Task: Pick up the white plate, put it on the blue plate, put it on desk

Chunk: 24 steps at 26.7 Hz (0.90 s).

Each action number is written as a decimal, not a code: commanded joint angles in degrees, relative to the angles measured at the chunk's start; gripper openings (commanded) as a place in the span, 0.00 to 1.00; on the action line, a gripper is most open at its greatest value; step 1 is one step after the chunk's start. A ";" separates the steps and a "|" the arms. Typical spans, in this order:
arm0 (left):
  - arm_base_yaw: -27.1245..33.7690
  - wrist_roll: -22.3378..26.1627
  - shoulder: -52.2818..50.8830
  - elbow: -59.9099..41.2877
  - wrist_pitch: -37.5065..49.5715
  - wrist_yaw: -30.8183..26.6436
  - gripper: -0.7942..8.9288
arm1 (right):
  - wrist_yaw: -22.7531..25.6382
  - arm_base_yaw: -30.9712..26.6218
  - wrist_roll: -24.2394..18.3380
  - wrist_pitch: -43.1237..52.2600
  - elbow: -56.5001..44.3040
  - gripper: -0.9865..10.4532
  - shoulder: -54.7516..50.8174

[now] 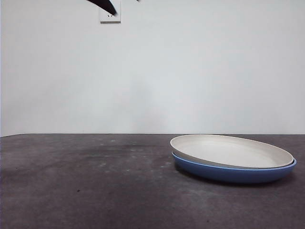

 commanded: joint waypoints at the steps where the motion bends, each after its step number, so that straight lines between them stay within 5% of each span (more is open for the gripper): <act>1: 0.24 2.60 -4.13 -4.59 -0.02 0.68 0.40 | 0.96 0.22 0.76 0.20 0.87 0.47 0.48; 6: 0.28 3.80 -16.04 -20.00 0.83 9.77 0.40 | 0.96 0.22 0.76 -0.42 0.87 0.47 0.48; 14: 0.22 5.05 -24.96 -31.28 0.13 22.60 0.40 | 0.87 0.22 0.79 -1.77 0.85 0.47 0.48; 24: 0.17 5.68 -26.25 -32.11 -0.94 24.11 0.40 | 0.77 0.22 1.57 -2.14 0.85 0.47 0.48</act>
